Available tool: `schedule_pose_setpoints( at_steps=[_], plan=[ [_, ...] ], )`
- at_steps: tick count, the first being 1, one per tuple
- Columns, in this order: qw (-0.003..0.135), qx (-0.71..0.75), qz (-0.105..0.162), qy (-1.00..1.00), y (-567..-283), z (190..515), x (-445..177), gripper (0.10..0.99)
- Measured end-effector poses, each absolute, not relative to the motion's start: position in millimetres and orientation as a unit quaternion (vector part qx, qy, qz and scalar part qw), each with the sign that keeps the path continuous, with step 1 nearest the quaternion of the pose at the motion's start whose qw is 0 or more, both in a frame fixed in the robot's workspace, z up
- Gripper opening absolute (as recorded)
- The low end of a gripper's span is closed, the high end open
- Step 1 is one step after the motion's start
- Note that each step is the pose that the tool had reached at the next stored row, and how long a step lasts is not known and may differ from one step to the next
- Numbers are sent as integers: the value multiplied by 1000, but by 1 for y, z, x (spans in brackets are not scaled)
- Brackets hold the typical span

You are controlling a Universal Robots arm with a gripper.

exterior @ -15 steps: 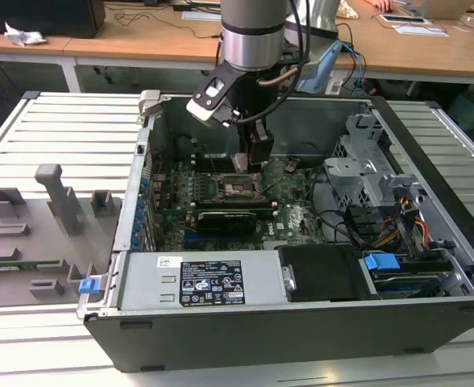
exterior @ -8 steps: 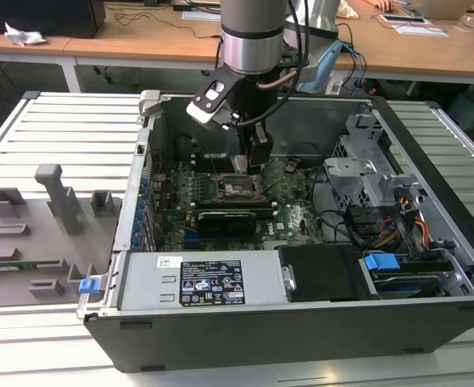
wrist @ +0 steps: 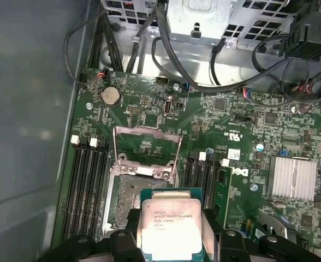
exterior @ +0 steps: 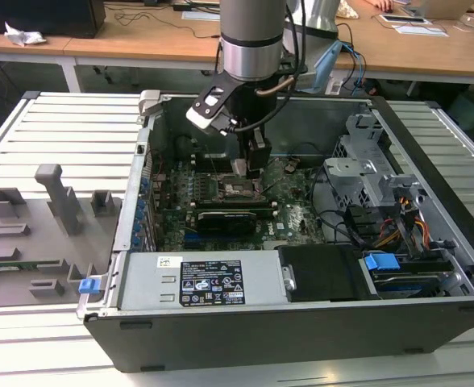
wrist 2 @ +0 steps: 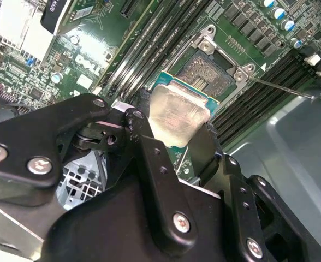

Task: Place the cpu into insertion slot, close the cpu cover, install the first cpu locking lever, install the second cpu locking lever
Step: 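Place the cpu into insertion slot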

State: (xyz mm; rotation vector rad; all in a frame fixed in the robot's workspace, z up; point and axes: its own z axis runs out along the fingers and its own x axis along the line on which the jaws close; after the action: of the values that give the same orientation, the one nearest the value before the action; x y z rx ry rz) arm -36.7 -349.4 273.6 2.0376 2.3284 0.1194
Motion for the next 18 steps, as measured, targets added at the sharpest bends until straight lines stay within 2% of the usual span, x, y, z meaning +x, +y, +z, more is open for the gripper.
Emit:
schedule_pose_setpoints(
  at_steps=[18],
  plan=[
    [24,681,38,731,-338,242,-43,525]
  ],
)
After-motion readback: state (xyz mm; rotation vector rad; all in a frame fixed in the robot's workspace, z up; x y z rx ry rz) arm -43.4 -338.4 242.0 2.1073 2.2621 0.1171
